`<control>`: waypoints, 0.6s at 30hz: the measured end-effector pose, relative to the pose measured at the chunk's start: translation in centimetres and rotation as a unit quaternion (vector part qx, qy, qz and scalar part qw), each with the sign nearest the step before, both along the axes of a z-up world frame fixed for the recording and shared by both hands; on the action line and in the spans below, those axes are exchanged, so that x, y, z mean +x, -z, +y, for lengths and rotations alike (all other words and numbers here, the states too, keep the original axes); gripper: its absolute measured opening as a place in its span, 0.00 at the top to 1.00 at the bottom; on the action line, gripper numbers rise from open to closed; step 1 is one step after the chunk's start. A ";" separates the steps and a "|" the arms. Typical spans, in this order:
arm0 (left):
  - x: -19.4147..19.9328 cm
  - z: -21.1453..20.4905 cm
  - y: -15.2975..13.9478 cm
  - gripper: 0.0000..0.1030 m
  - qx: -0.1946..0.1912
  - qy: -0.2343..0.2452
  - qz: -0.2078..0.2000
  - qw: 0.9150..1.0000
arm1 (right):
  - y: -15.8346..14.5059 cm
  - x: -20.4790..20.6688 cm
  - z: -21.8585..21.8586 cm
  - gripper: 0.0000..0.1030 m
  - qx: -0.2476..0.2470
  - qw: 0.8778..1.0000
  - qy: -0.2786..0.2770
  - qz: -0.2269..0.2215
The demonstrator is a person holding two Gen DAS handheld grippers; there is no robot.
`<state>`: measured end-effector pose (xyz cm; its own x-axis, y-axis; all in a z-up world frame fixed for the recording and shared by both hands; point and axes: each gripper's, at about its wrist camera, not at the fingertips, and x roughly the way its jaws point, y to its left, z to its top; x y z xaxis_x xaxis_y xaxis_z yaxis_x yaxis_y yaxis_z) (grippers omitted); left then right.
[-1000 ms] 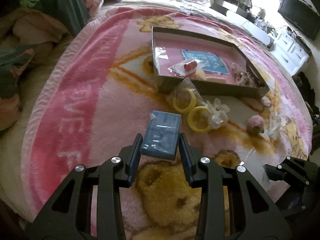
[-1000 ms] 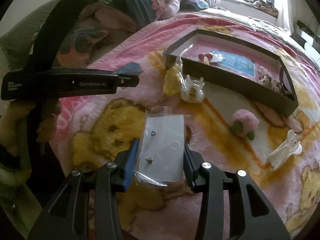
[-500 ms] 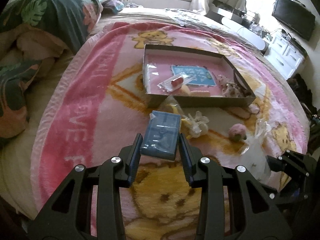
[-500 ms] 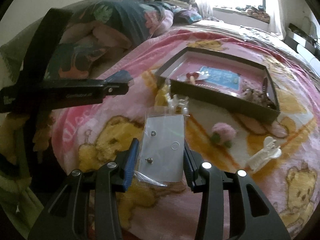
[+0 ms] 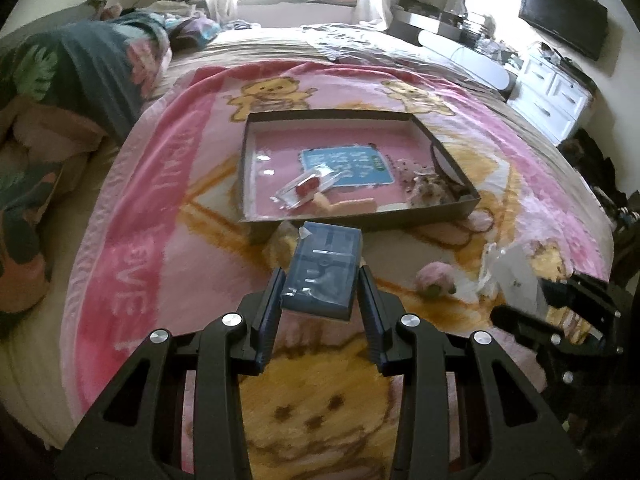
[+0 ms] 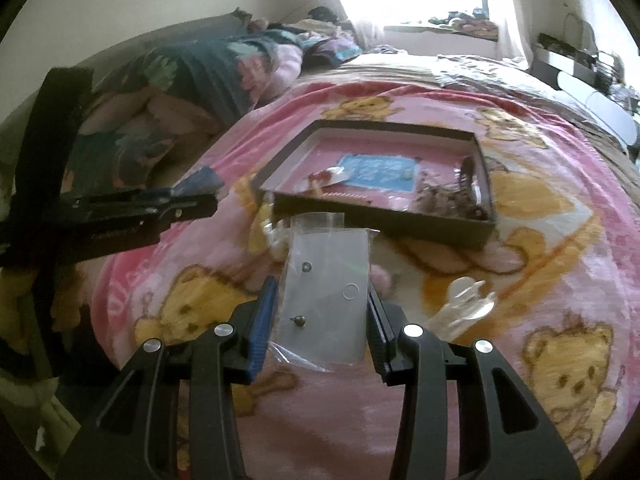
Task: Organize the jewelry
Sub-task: 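Carry the blue box with the left tool while the right tool carries the earring card toward the tray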
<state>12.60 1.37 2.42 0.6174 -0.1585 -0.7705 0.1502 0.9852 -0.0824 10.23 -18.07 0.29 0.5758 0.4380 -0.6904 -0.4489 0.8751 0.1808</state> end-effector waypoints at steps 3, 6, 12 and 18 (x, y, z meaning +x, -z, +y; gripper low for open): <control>0.6 -0.9 -0.3 0.72 0.002 0.008 -0.003 1.000 | -0.2 0.6 -1.1 0.61 0.003 1.000 0.014 -0.003; 1.1 -1.8 -0.7 0.72 0.005 0.015 -0.008 1.000 | -0.4 1.2 -2.0 0.61 0.004 1.000 0.026 -0.005; 2.5 -3.0 -1.5 0.73 0.006 0.026 -0.018 0.999 | -0.8 2.3 -3.8 0.61 0.006 0.999 0.046 -0.011; 4.1 -3.7 -1.9 0.75 0.005 0.030 -0.026 0.999 | -1.2 3.7 -4.9 0.61 0.004 0.998 0.061 -0.016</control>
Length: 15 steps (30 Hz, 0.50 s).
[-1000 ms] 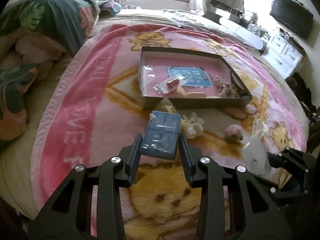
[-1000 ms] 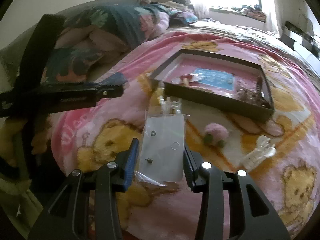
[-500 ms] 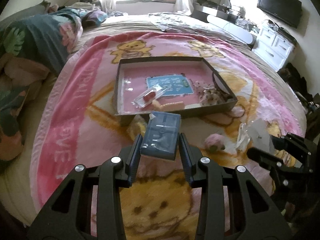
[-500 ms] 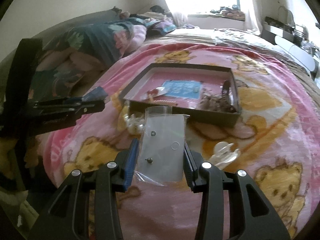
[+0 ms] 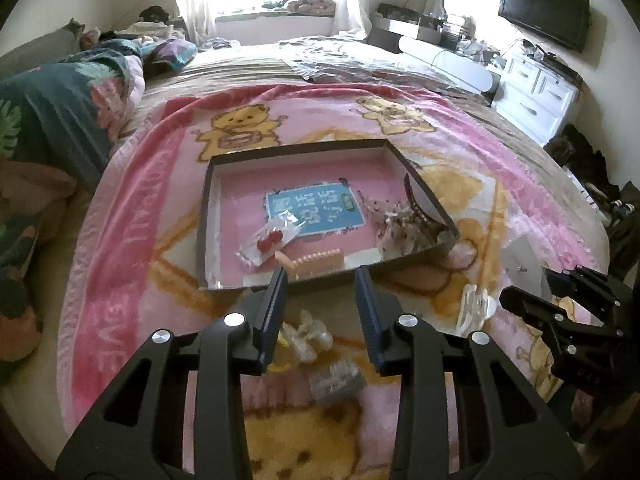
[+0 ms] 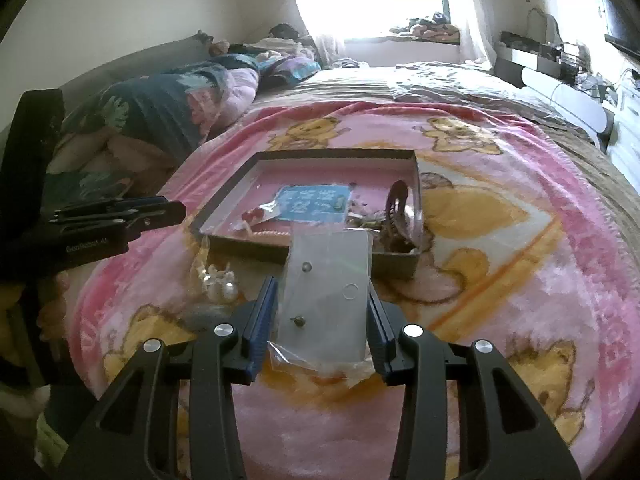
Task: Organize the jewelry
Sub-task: 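Carry the blue box with the left tool while the right tool carries the earring card toward the tray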
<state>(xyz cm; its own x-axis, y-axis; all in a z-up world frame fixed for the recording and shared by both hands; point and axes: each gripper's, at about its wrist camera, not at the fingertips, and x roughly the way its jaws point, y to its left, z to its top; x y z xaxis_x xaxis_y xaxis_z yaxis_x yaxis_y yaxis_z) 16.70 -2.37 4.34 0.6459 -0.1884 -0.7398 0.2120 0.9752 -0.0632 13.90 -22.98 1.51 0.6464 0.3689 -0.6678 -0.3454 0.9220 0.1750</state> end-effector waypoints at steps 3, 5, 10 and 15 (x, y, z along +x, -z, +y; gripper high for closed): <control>0.9 0.0 0.3 0.76 -0.001 -0.001 0.006 1.000 | -0.2 0.7 -0.4 0.61 0.000 1.000 0.006 -0.002; 1.1 0.5 0.6 0.76 -0.008 -0.004 0.013 1.000 | -0.2 1.0 -0.6 0.61 0.001 1.000 0.008 -0.002; 0.3 1.2 2.6 0.71 -0.013 0.020 0.048 0.999 | 0.1 1.5 -0.4 0.61 -0.003 1.000 0.004 0.001; -1.4 0.9 5.9 0.63 -0.012 0.043 0.092 0.995 | 1.0 2.0 0.4 0.61 -0.002 1.000 -0.002 0.013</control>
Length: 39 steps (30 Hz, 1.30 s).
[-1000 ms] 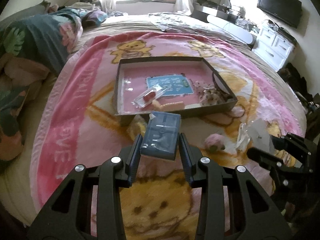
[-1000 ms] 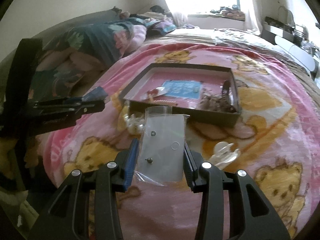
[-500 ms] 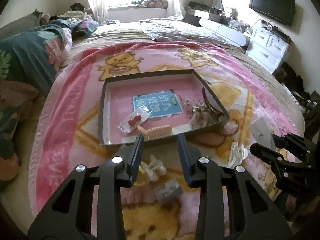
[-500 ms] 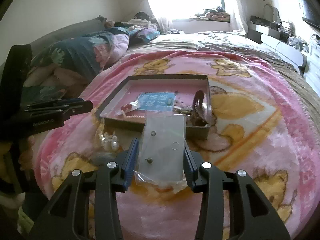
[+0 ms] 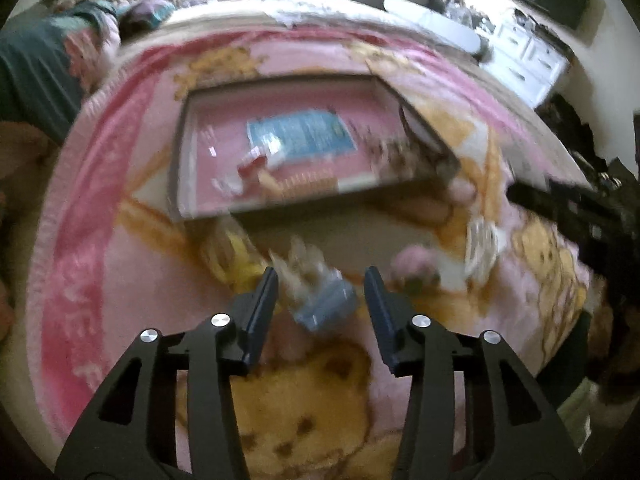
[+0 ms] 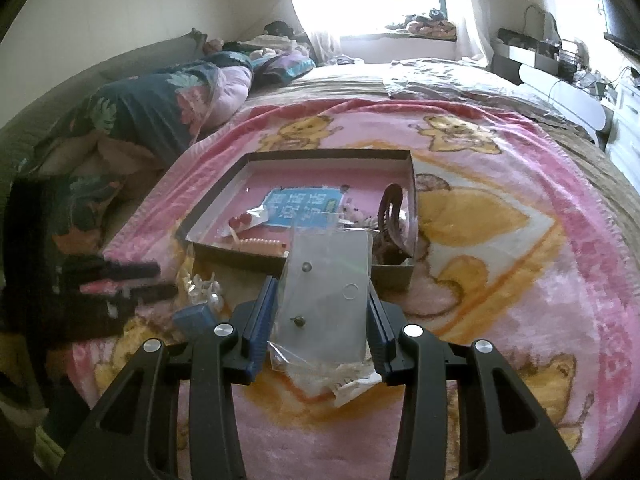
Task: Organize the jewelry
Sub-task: 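Carry the blue box with the left tool while the right tool carries the earring card toward the tray, then open the right tool to drop the earring card while the left tool releases the blue box into the tray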
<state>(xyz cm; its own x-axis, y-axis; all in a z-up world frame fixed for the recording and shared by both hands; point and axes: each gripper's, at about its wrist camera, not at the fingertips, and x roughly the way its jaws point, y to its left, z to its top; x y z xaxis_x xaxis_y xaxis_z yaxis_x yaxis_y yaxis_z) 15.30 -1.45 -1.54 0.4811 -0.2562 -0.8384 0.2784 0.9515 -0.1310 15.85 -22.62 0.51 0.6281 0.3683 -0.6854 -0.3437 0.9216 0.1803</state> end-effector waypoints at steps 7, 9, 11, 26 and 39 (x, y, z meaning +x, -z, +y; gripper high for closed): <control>-0.3 -1.2 2.6 0.63 0.020 0.018 0.015 1.000 | 0.2 0.7 0.7 0.61 -0.003 1.000 -0.005 0.003; -0.2 -1.6 3.0 0.61 0.031 0.018 0.013 0.999 | 0.2 0.9 0.6 0.61 -0.003 1.000 -0.004 0.003; -0.1 -2.0 3.2 0.61 0.046 0.019 0.008 0.999 | 0.4 1.3 0.6 0.61 -0.003 1.000 -0.002 0.005; 0.5 -2.1 1.2 0.87 0.060 0.018 -0.041 0.997 | 0.6 4.2 1.4 0.61 0.004 1.000 -0.009 0.007; 5.9 2.1 -3.0 1.00 -0.003 -0.022 -0.051 0.998 | -0.3 7.2 2.8 0.61 0.006 1.000 -0.014 -0.005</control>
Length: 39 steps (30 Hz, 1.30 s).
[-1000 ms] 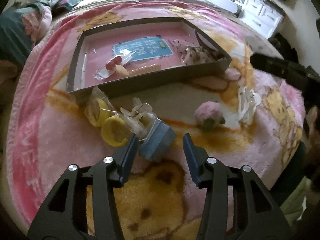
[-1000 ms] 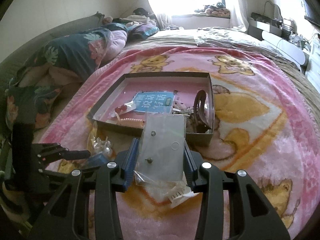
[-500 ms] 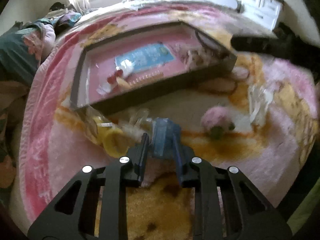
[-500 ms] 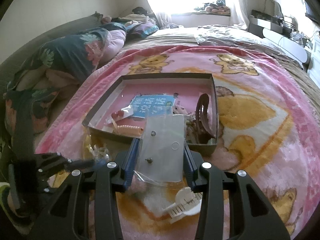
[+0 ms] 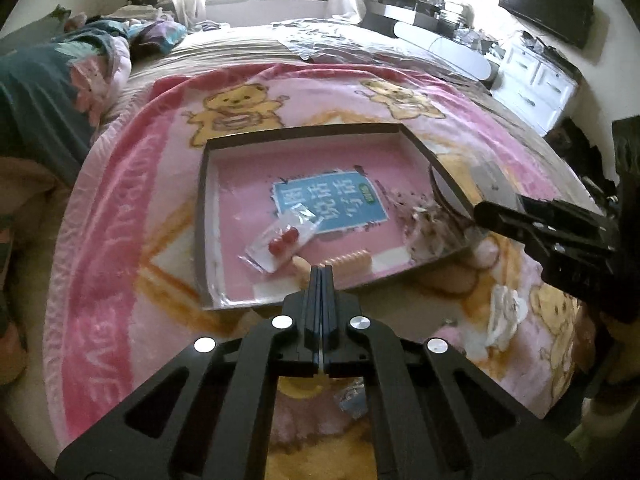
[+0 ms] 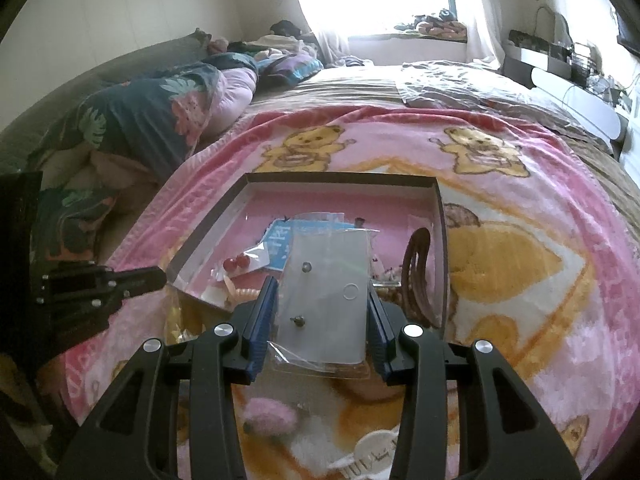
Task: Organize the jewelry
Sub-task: 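Open the right tool to drop the earring card while the left tool releases the blue box into the tray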
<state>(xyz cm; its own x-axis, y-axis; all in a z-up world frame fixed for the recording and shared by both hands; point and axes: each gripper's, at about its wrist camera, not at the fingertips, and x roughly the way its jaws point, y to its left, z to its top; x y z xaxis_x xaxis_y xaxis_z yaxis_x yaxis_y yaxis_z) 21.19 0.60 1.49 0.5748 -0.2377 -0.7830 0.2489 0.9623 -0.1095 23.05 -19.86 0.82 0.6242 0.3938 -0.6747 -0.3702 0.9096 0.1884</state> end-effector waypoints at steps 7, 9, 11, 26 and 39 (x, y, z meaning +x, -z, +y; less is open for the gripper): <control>-3.0 -1.6 2.8 0.88 0.018 0.081 0.038 0.996 | 0.5 0.5 0.2 0.61 -0.002 1.000 -0.002 0.003; -3.8 -2.2 4.0 0.77 0.034 0.093 0.047 0.994 | 0.8 0.7 0.4 0.61 0.000 1.000 -0.003 0.008; -4.7 -2.8 5.1 0.68 0.049 0.103 0.053 0.992 | 1.0 0.7 0.5 0.61 -0.001 1.000 -0.003 0.009; -5.5 -5.1 7.9 0.61 0.153 0.106 0.011 0.982 | 3.1 4.6 1.9 0.61 -0.017 0.999 -0.019 0.043; -1.7 -1.8 2.1 0.68 0.027 0.073 0.003 0.997 | 6.2 6.9 3.5 0.61 -0.037 0.996 -0.029 0.075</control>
